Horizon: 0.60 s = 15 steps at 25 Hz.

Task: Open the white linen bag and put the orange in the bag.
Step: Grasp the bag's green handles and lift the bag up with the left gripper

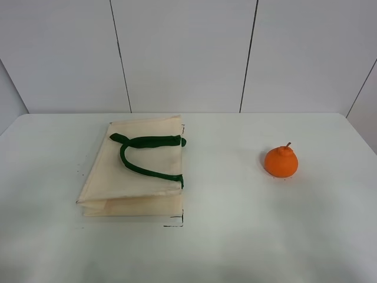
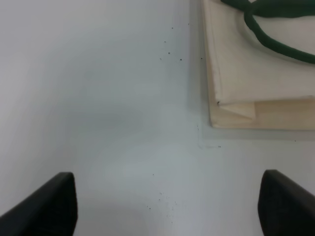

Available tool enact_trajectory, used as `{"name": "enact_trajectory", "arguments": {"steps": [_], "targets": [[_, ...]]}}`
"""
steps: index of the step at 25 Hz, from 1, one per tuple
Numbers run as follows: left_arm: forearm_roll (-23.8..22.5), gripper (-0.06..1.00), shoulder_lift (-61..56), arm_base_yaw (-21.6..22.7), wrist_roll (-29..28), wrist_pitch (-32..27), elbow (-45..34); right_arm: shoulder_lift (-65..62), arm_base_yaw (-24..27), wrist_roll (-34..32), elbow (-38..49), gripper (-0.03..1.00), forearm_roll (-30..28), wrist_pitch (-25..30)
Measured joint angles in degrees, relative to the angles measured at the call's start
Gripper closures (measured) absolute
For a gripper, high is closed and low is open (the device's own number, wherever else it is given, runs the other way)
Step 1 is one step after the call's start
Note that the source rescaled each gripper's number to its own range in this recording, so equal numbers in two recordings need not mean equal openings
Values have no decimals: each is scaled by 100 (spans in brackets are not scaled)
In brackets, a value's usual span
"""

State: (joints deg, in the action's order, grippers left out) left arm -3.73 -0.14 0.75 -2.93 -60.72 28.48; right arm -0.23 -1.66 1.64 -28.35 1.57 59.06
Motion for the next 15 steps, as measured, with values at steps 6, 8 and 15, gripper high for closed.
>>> {"name": "enact_trajectory", "arguments": {"steps": [6,8,15], "targets": [[0,-5,0,0,0,0,0,0,0,0,0,-3,0,0],[0,-5,0,0,0,0,0,0,0,0,0,-3,0,0],[-9,-6,676,0,0,-4,143,0,0,0,0,-3,0,0]]}}
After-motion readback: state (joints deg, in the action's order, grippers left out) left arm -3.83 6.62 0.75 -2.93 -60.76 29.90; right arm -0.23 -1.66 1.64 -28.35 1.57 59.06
